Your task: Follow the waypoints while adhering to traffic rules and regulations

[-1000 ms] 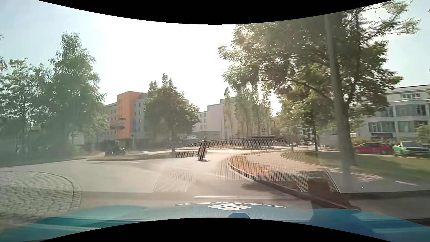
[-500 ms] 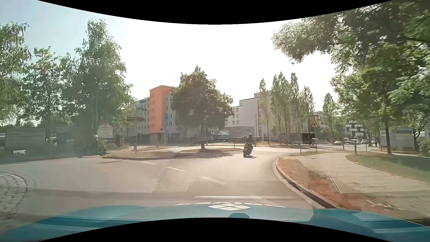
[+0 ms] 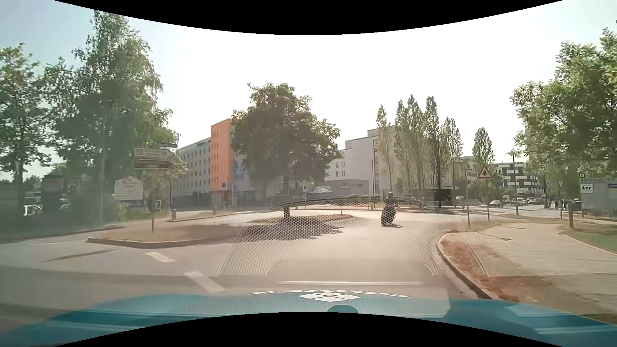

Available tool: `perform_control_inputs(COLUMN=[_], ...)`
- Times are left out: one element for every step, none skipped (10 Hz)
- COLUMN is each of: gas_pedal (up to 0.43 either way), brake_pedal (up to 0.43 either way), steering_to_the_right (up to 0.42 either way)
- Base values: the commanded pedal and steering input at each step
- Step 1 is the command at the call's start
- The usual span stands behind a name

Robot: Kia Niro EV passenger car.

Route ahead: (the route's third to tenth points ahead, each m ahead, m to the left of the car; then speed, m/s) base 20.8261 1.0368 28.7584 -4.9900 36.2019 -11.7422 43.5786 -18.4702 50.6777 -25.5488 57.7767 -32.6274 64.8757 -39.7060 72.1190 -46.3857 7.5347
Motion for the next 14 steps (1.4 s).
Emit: perform_control_inputs(gas_pedal=[0.098,0.098,0.098,0.098,0.098,0.098,0.098,0.067,0.059,0.067,0.067,0.079,0.087,0.087], brake_pedal=[0.000,0.000,0.000,0.000,0.000,0.000,0.000,0.000,0.000,0.000,0.000,0.000,0.000,0.000], steering_to_the_right=[0.101,0.123,0.136,0.149,0.155,0.164,0.175,0.185,0.197,0.204,0.203,0.196,0.184,0.159])
